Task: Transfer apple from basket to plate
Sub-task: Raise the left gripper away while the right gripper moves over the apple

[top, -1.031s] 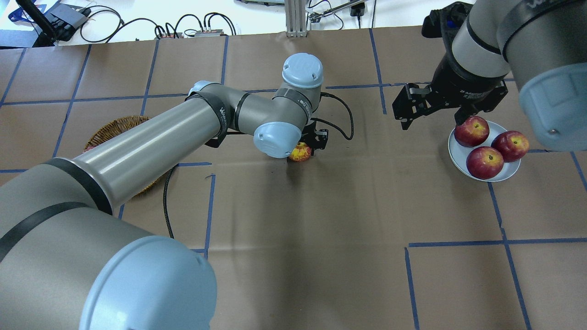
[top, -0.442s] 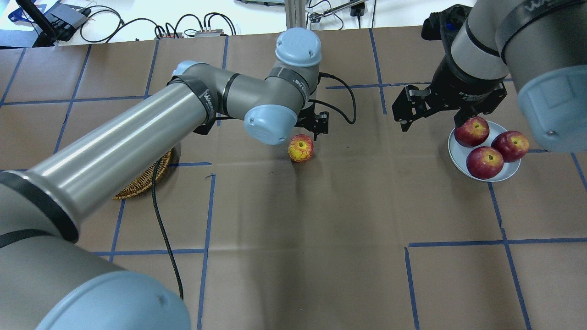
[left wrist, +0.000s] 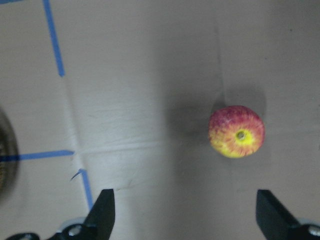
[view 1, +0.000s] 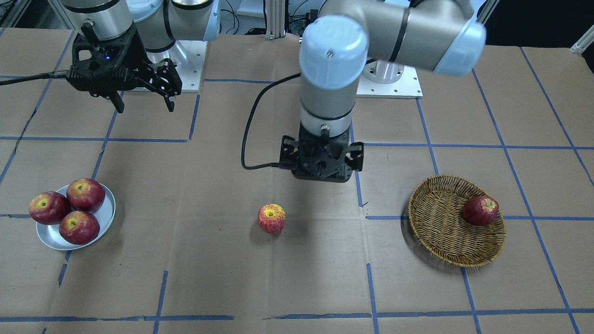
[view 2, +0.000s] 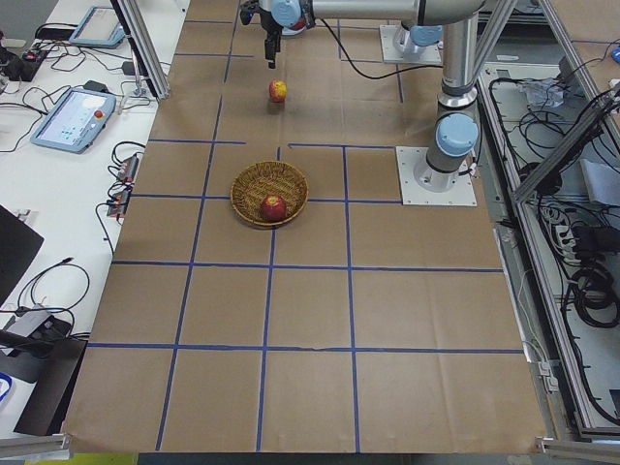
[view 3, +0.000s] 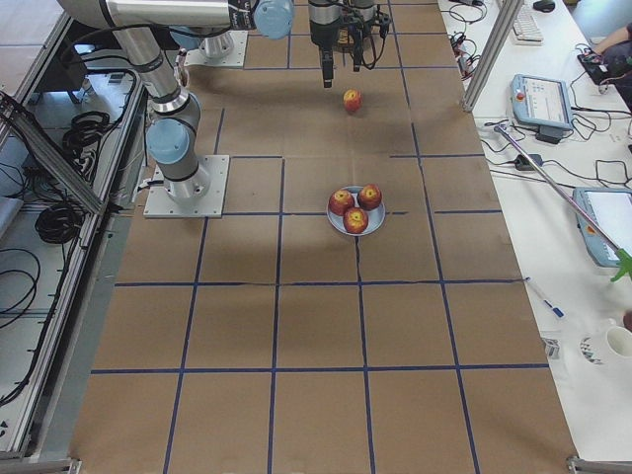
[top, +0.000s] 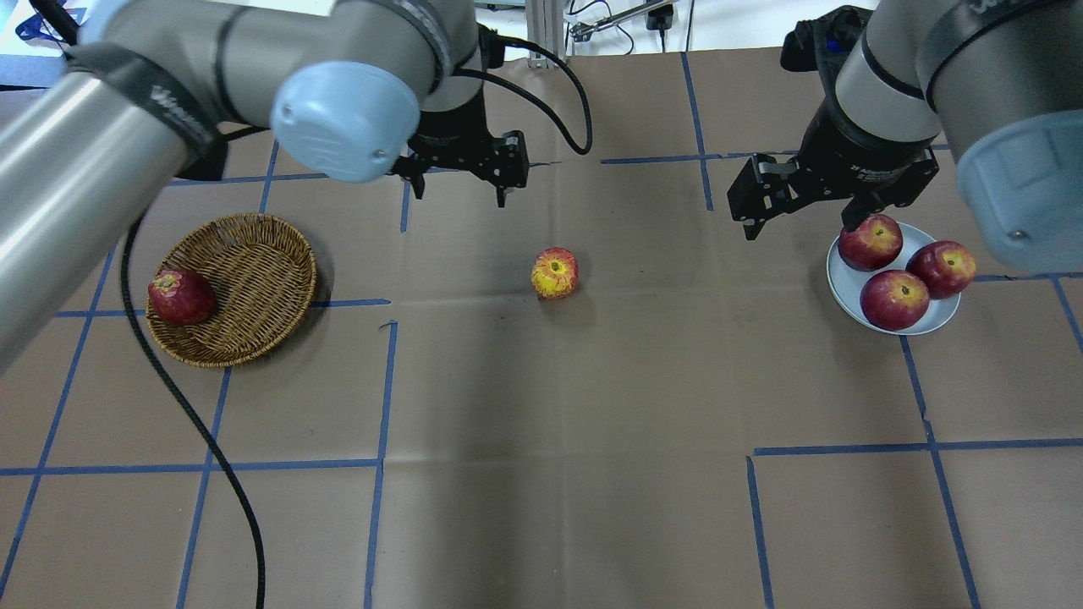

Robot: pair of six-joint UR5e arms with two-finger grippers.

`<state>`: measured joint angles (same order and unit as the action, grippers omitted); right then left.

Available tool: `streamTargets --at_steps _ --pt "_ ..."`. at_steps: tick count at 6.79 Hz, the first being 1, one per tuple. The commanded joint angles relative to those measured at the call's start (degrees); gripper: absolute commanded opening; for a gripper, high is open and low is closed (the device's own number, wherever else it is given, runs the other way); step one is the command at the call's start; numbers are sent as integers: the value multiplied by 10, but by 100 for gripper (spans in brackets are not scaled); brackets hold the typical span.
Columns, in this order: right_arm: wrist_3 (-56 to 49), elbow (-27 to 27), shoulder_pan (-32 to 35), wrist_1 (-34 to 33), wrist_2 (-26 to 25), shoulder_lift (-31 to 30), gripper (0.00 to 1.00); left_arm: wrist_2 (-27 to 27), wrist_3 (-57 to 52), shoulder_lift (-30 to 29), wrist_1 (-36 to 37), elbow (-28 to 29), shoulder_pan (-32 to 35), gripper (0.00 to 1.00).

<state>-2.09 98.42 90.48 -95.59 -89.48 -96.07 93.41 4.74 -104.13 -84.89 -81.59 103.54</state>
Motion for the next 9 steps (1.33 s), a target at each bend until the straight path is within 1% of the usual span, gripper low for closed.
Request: streamTargets --at_steps 1,2,3,4,5,6,7,8,9 --pt "1 -4 0 -6 -2 -2 100 0 -104 97 -99 -8 -72 99" --pt "8 -7 4 -26 0 3 100 -3 -118 119 -98 -22 -97 99" --pt "16 -18 7 -31 5 20 100 2 -127 141 -99 -25 -103 99" --pt "58 -47 25 -31 6 59 100 -2 -128 143 -98 -27 -107 99" --pt "86 -80 76 -41 3 103 100 -3 -128 141 -90 -32 -115 99" --pt "140 -113 125 -63 -1 147 100 -3 -130 136 -58 -44 -114 99" --pt "182 -138 156 -81 -1 188 100 -3 -131 147 -52 -65 -113 99" --pt "214 -146 177 -122 -3 223 100 -3 -131 151 -37 -79 -114 99" --pt "232 -143 194 -157 -3 252 100 -4 -129 147 -26 -79 -113 99"
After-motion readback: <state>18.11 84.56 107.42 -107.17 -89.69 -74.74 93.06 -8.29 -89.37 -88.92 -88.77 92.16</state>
